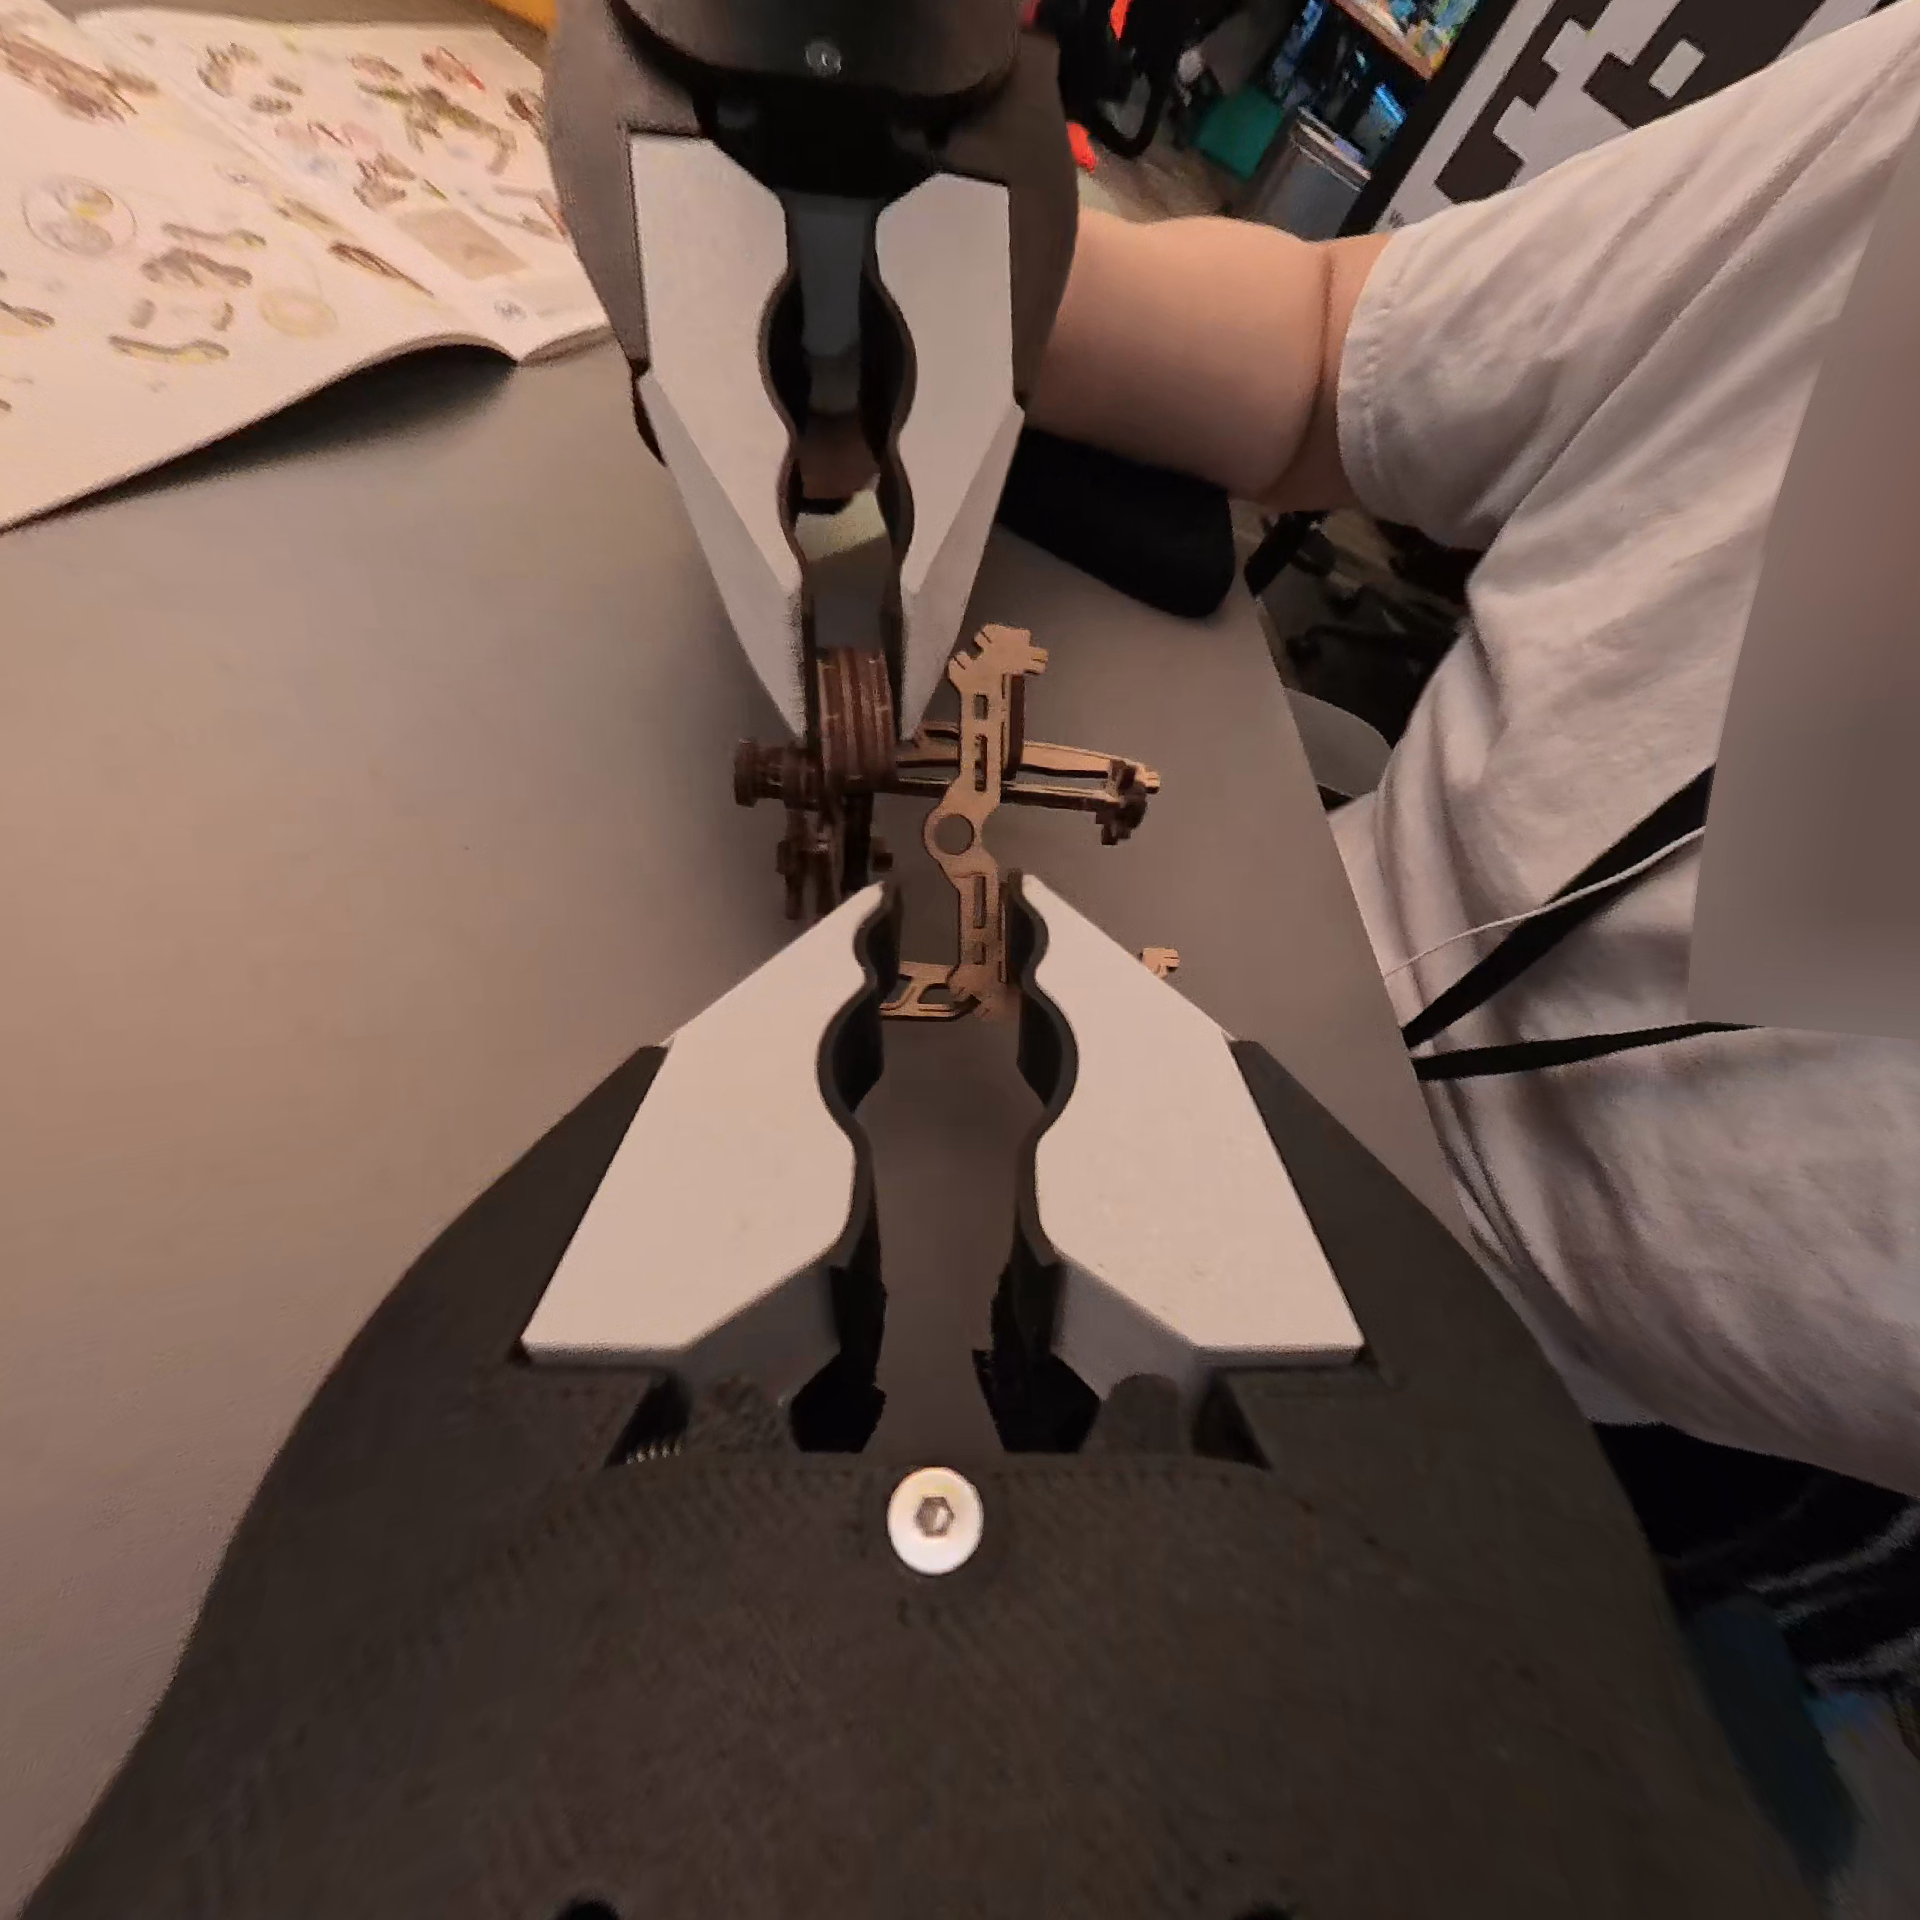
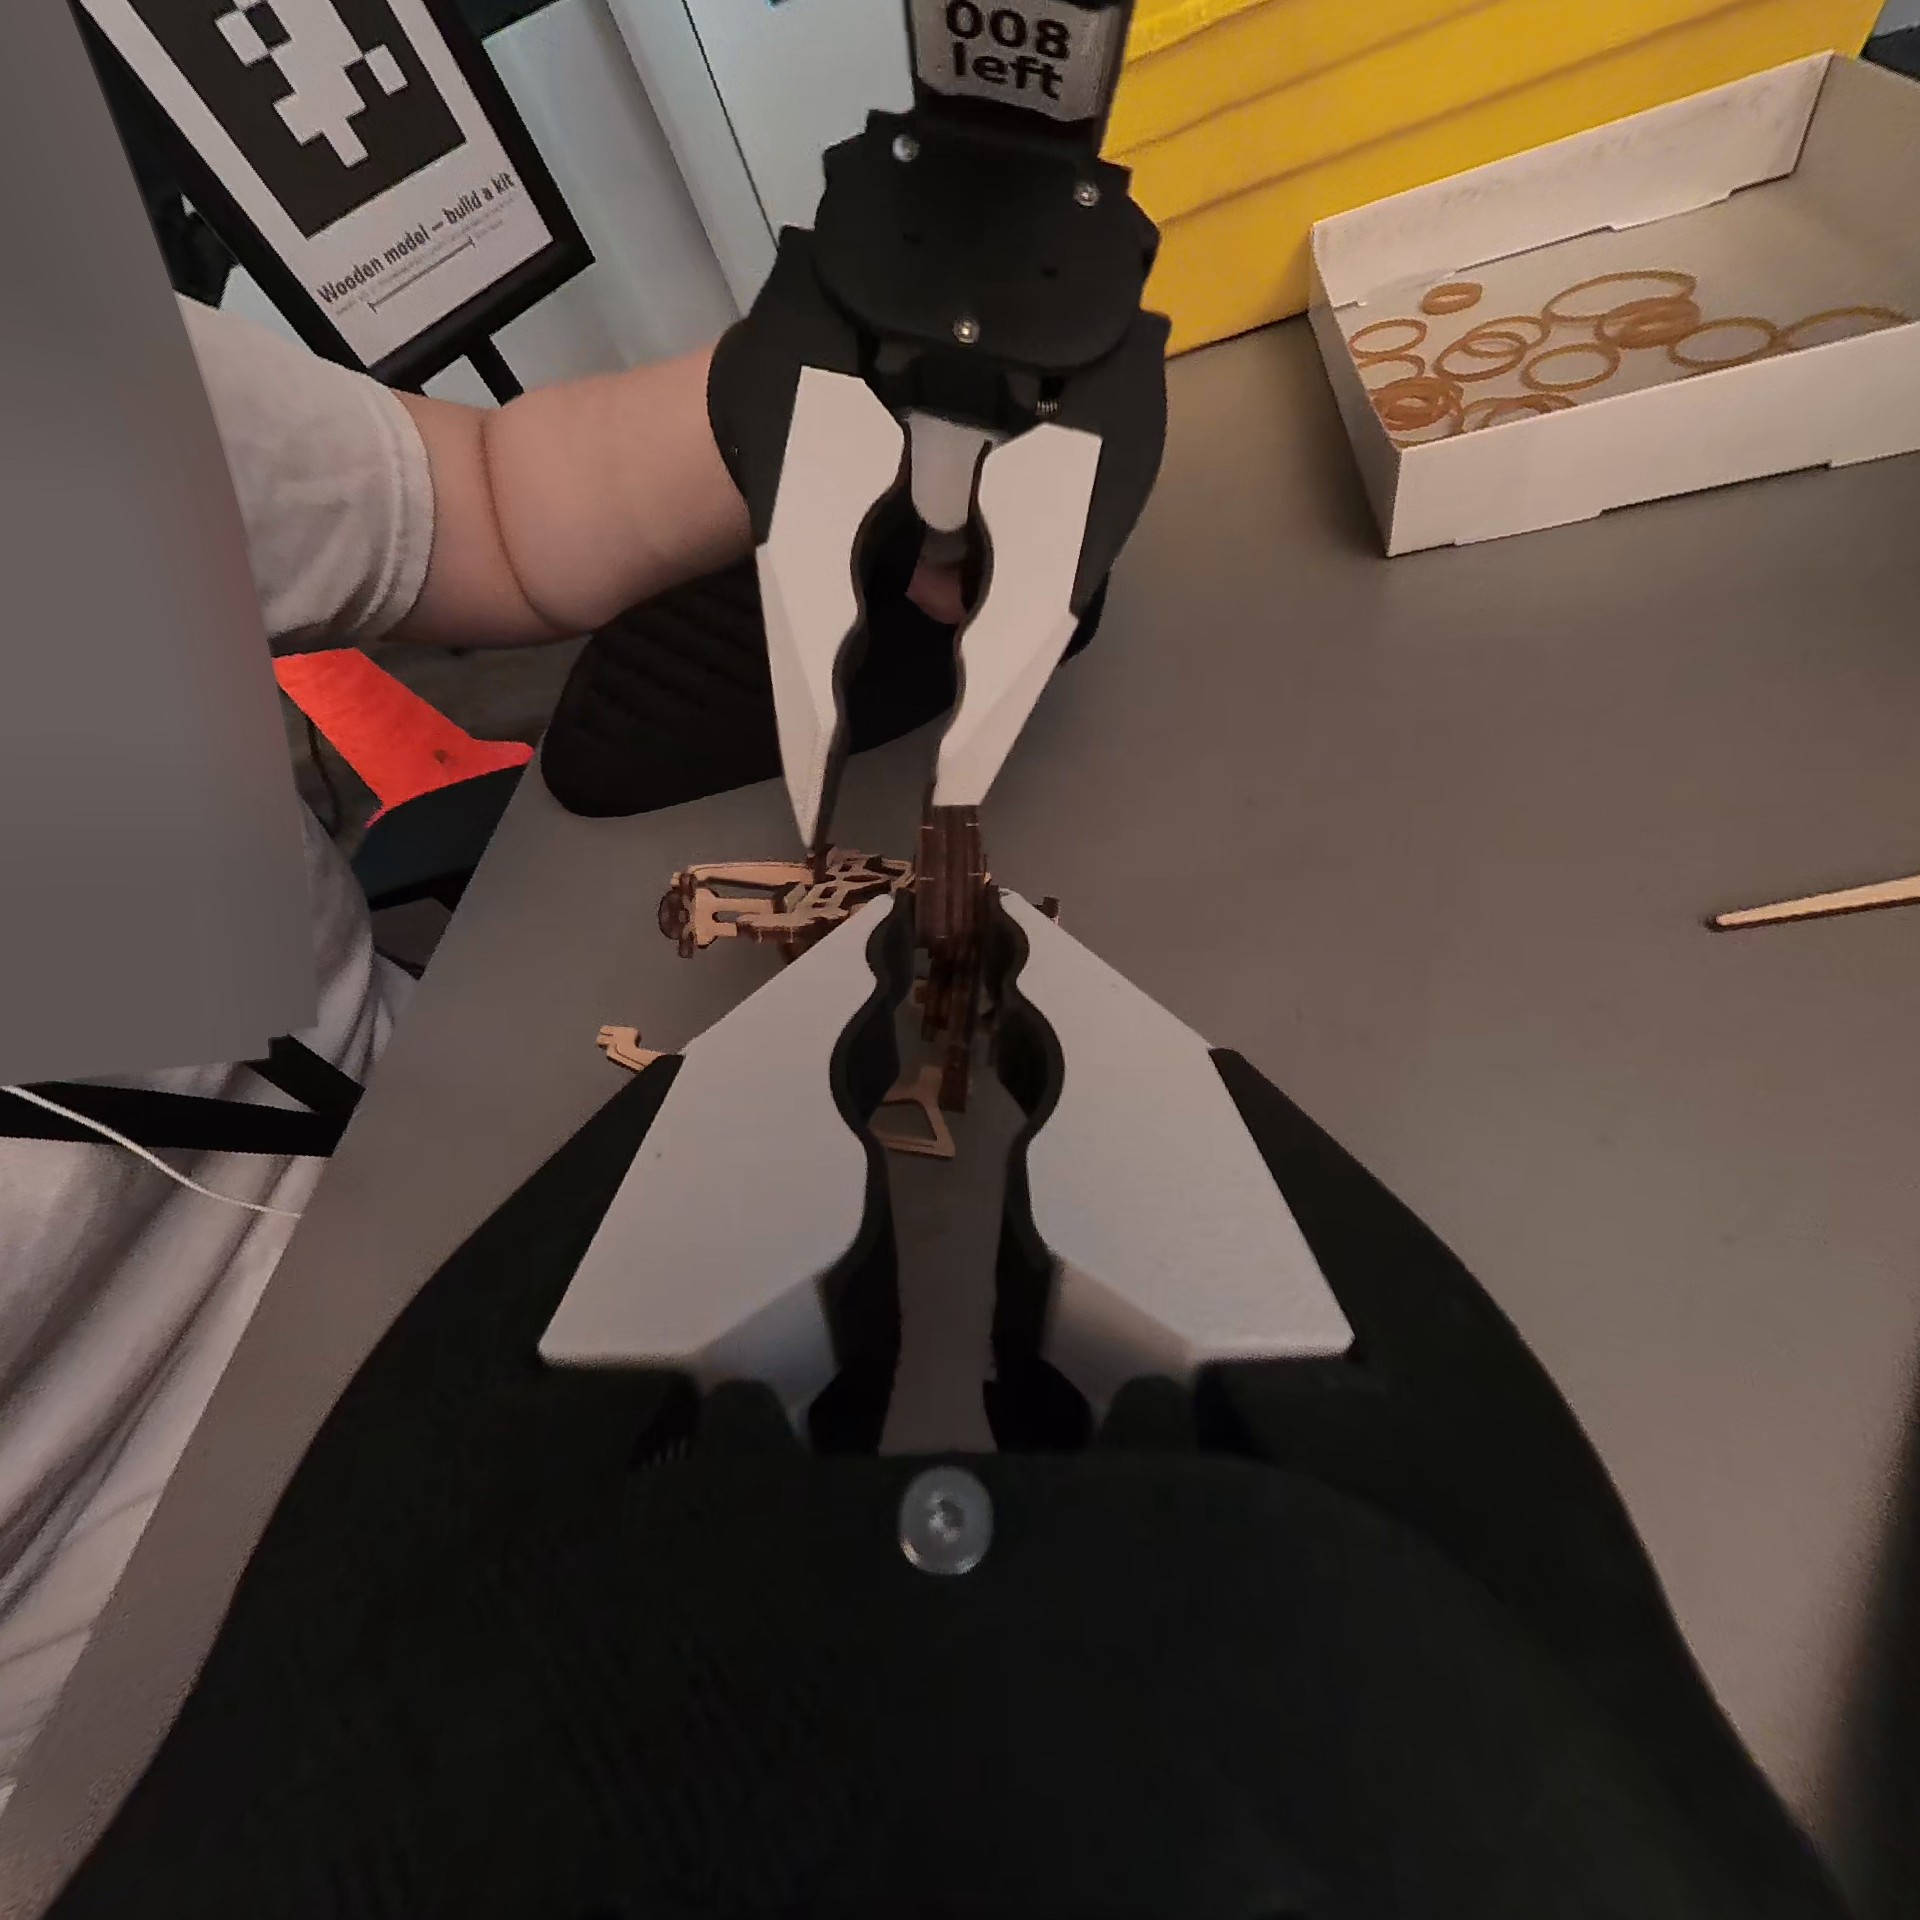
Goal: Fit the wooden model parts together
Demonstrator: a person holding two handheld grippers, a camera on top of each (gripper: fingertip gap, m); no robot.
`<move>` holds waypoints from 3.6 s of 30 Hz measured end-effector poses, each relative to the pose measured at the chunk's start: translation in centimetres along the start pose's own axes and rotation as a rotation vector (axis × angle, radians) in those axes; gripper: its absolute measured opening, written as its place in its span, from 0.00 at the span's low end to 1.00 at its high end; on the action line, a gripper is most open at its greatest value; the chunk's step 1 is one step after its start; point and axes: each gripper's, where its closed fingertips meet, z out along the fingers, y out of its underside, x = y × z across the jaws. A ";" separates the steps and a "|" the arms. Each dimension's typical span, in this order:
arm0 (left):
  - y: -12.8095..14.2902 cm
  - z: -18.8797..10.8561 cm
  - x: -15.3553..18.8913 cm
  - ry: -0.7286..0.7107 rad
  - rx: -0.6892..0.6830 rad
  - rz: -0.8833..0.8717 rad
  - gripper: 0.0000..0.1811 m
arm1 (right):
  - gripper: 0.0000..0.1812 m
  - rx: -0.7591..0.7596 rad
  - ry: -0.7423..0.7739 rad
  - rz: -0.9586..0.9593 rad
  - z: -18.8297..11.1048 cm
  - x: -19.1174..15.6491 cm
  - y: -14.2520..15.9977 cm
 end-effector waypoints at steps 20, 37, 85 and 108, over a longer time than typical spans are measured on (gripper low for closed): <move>-0.4 -0.5 0.4 -0.206 -0.103 0.247 0.04 | 0.06 -0.028 0.145 -0.259 0.2 0.0 -0.4; 0.2 -1.0 0.1 -0.899 -0.392 0.897 0.05 | 0.06 -0.010 0.241 -0.486 0.5 0.0 -0.4; -1.8 -8.2 0.0 -0.877 -0.103 0.550 0.05 | 0.11 -0.074 0.045 0.384 -0.3 5.8 0.5; 0.4 -8.1 -2.1 -0.848 -0.101 0.479 0.05 | 0.07 -0.169 -0.142 0.356 1.1 3.8 2.1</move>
